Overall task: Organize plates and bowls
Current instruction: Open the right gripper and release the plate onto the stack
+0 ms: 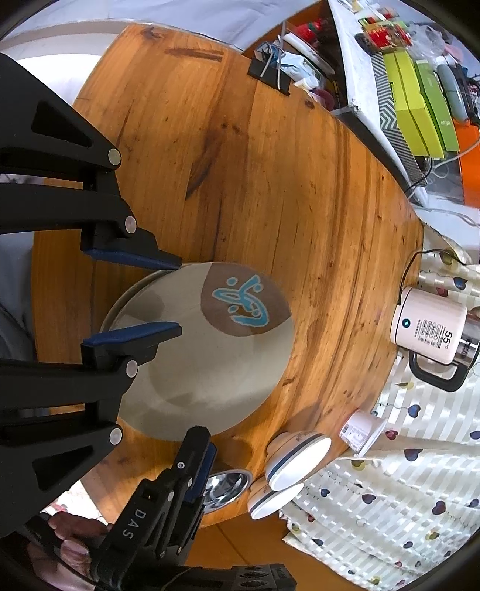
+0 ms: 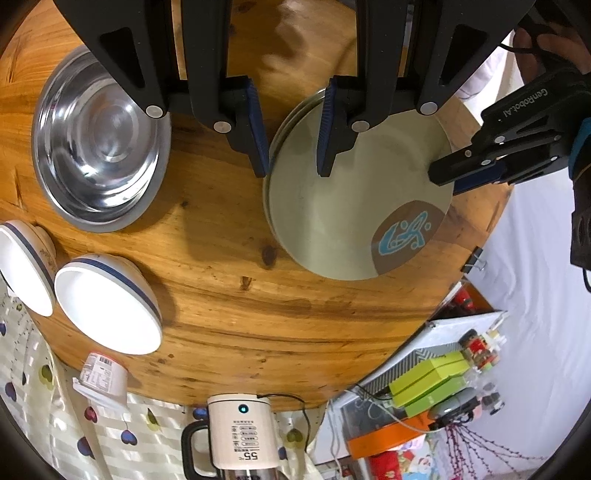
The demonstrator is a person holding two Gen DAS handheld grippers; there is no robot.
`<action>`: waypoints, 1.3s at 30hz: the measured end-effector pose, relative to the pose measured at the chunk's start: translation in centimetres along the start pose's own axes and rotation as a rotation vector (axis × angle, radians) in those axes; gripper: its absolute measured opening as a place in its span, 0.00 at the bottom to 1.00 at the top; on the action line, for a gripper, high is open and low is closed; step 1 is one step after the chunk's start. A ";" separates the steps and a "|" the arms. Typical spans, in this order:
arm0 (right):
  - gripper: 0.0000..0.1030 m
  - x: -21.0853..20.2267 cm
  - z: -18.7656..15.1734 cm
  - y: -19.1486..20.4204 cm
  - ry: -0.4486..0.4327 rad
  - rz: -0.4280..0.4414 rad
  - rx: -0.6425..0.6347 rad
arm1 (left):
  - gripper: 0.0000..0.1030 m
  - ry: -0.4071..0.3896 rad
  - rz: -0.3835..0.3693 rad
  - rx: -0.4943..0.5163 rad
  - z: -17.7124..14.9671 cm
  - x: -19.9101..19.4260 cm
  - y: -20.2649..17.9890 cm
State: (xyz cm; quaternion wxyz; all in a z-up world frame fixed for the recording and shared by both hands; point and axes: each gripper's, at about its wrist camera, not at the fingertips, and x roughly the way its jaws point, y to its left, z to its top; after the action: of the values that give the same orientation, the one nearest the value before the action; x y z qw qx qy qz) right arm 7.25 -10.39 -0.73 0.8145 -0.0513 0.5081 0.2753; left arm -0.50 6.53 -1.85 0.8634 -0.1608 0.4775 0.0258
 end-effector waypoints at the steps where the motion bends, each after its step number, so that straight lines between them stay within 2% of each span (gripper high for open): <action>1: 0.26 0.0 0.0 -0.1 0.000 0.001 0.005 | 0.29 -0.003 -0.002 -0.002 0.1 -0.1 0.1; 10: 0.26 0.3 0.3 -0.8 0.006 0.019 0.026 | 0.29 -0.013 0.000 -0.028 1.4 0.6 1.1; 28: 0.26 0.5 0.2 -0.4 0.010 0.042 0.005 | 0.30 0.000 -0.008 0.003 1.0 0.7 0.1; 39: 0.26 -1.9 0.5 -1.2 -0.045 0.046 0.009 | 0.30 -0.056 0.008 0.005 1.5 -0.9 0.0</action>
State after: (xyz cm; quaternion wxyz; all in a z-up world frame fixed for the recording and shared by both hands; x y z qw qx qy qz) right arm 7.61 -11.92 0.89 0.8195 -0.0297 0.4918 0.2926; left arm 0.20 7.08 -0.33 0.8768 -0.1559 0.4537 0.0327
